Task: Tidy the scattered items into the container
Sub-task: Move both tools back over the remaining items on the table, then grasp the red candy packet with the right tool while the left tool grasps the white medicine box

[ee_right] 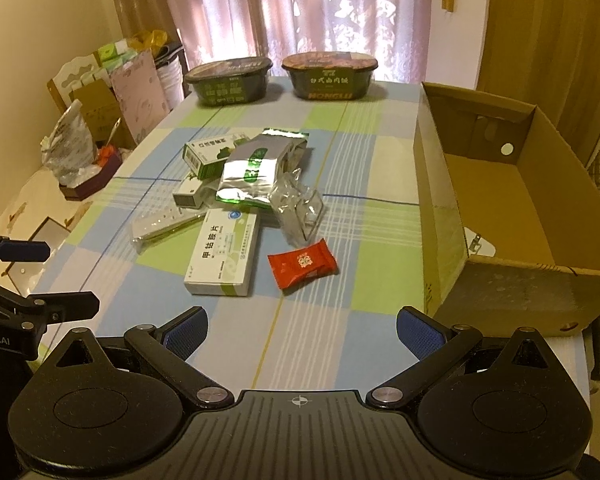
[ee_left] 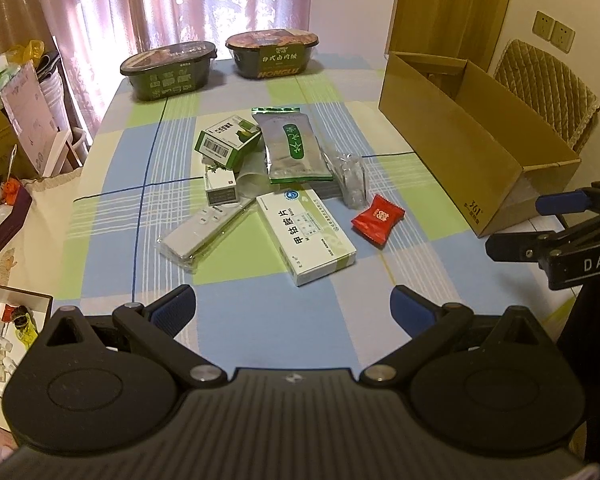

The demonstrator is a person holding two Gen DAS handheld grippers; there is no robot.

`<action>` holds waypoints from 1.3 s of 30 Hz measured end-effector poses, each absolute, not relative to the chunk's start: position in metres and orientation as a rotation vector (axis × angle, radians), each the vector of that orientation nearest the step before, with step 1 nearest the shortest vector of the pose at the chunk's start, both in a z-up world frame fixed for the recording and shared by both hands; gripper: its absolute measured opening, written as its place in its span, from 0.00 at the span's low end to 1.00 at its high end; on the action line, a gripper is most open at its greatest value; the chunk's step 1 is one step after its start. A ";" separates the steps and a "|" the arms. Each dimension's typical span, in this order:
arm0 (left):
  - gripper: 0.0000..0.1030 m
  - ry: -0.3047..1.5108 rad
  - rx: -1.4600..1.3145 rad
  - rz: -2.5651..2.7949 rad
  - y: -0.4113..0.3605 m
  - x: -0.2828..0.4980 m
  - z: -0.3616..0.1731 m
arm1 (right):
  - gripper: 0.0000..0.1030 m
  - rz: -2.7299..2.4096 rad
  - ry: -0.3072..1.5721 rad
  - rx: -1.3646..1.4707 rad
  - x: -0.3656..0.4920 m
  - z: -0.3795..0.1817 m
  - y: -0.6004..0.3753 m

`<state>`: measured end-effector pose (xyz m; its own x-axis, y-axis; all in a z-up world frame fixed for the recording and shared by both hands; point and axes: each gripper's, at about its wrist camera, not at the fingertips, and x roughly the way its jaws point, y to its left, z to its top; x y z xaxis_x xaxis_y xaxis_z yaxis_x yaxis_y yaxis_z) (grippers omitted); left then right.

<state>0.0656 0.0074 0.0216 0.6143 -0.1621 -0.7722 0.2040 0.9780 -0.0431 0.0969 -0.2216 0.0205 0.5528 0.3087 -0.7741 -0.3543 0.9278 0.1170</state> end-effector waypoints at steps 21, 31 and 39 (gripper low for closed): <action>0.99 0.947 0.010 -0.191 0.013 0.127 -0.029 | 1.00 0.598 0.912 -0.333 0.173 -0.041 -0.180; 0.99 0.954 -0.044 -0.212 0.006 0.164 -0.051 | 1.00 0.644 0.924 -0.386 0.210 -0.081 -0.176; 0.99 0.947 -0.061 -0.219 0.007 0.179 -0.059 | 1.00 0.667 0.960 -0.377 0.229 -0.099 -0.171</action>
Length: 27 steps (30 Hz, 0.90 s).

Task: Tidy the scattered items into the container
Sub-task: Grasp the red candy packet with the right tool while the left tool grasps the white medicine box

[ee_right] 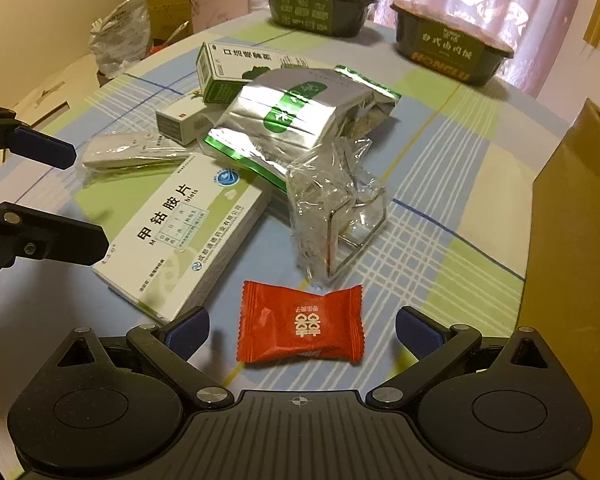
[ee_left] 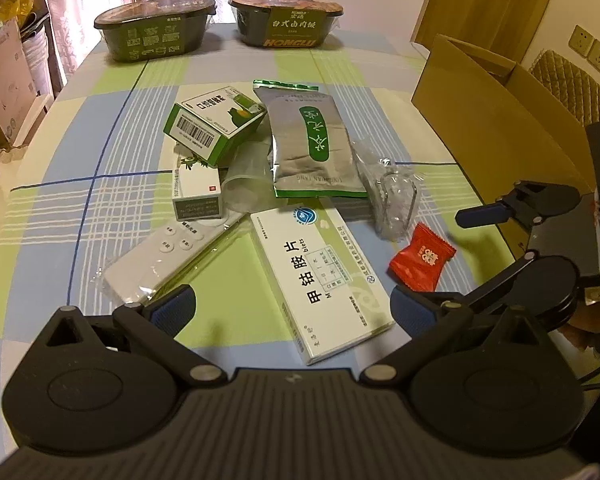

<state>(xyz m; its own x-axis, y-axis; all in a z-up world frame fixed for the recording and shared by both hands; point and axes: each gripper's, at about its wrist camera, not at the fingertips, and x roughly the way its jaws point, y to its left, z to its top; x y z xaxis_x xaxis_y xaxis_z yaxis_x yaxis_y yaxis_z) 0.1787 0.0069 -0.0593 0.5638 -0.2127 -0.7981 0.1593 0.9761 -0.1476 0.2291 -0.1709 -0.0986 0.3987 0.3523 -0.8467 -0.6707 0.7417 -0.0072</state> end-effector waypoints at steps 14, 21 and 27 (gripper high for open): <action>0.99 0.949 -0.105 -0.231 0.003 0.195 -0.077 | 0.54 0.656 1.002 -0.302 0.245 -0.106 -0.178; 0.98 0.950 -0.102 -0.232 -0.013 0.208 -0.081 | 0.50 0.595 1.009 -0.309 0.225 -0.100 -0.183; 0.83 0.991 -0.086 -0.195 -0.029 0.223 -0.095 | 0.50 0.551 1.027 -0.274 0.206 -0.101 -0.196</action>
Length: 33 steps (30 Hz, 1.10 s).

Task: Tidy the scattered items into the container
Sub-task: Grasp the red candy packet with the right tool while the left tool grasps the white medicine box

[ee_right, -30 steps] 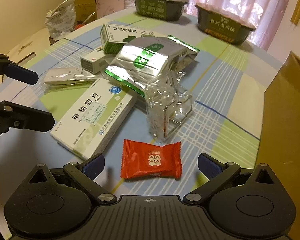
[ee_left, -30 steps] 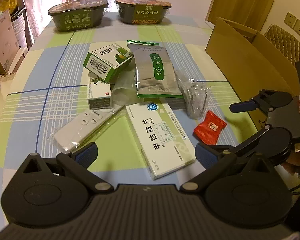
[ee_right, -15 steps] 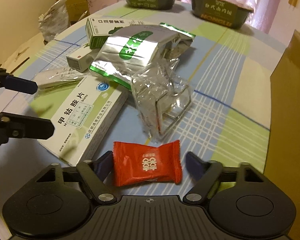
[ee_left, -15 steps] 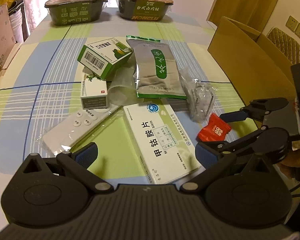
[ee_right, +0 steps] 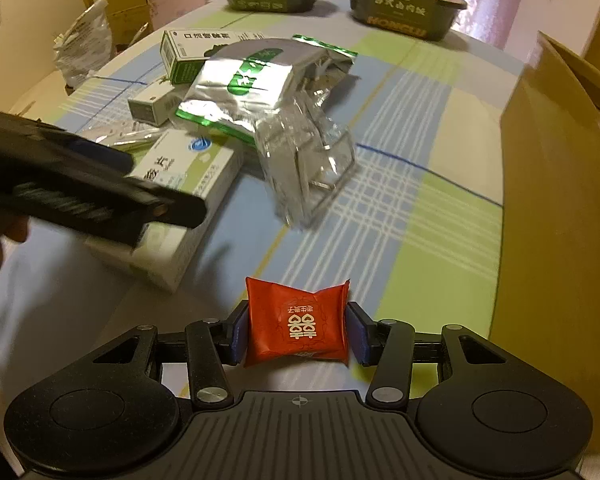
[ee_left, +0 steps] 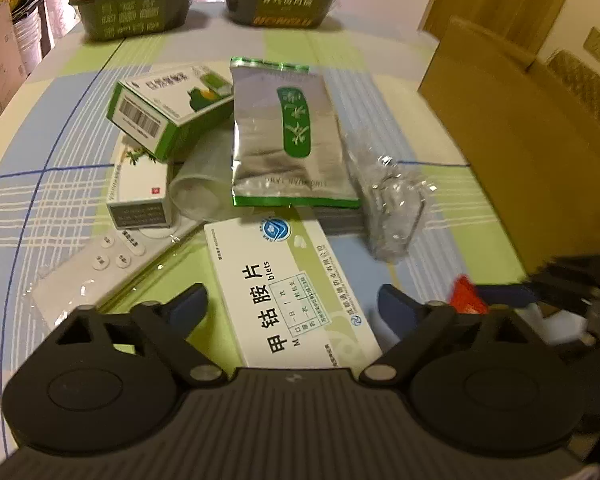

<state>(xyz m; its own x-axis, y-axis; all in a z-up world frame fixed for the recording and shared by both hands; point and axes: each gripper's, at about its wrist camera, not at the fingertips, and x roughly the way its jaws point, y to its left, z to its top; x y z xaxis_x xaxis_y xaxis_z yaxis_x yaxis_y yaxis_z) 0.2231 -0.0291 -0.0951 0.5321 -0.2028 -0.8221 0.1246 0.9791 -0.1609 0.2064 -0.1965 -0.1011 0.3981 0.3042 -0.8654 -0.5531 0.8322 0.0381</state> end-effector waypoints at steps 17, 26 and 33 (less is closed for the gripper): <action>0.68 1.094 0.016 -0.225 -0.027 0.180 -0.097 | 0.50 0.532 1.049 -0.202 0.172 -0.098 -0.203; 0.70 1.124 0.043 -0.225 -0.030 0.207 -0.099 | 0.50 0.509 1.053 -0.174 0.168 -0.100 -0.206; 0.65 1.126 0.052 -0.218 -0.029 0.191 -0.092 | 0.50 0.496 1.040 -0.157 0.166 -0.093 -0.210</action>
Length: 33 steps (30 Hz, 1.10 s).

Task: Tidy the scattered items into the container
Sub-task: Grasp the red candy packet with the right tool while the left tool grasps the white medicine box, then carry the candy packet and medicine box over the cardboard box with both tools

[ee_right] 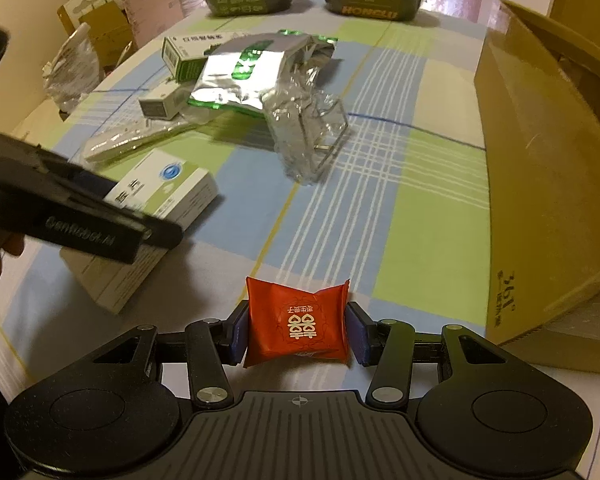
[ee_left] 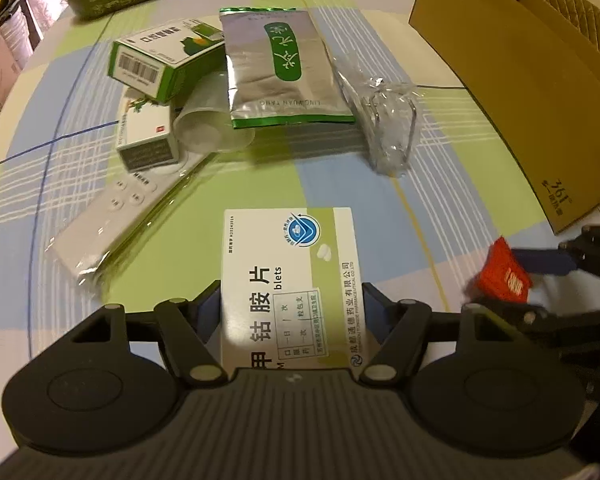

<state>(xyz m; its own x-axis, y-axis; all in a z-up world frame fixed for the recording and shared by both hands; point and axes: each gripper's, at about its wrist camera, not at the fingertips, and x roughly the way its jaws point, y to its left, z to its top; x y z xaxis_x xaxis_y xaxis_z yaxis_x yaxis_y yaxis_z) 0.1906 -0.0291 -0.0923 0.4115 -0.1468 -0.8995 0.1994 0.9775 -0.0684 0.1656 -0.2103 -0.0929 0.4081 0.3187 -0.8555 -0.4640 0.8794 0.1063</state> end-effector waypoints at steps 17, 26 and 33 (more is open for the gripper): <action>0.65 1.029 0.080 -0.269 -0.048 0.154 -0.017 | 0.50 0.413 0.924 -0.130 0.133 -0.014 -0.238; 0.65 0.965 0.101 -0.363 -0.089 0.154 0.022 | 0.50 0.318 0.805 -0.114 0.130 0.045 -0.283; 0.65 0.926 0.128 -0.451 -0.146 0.169 0.047 | 0.50 0.212 0.768 -0.094 0.145 0.066 -0.339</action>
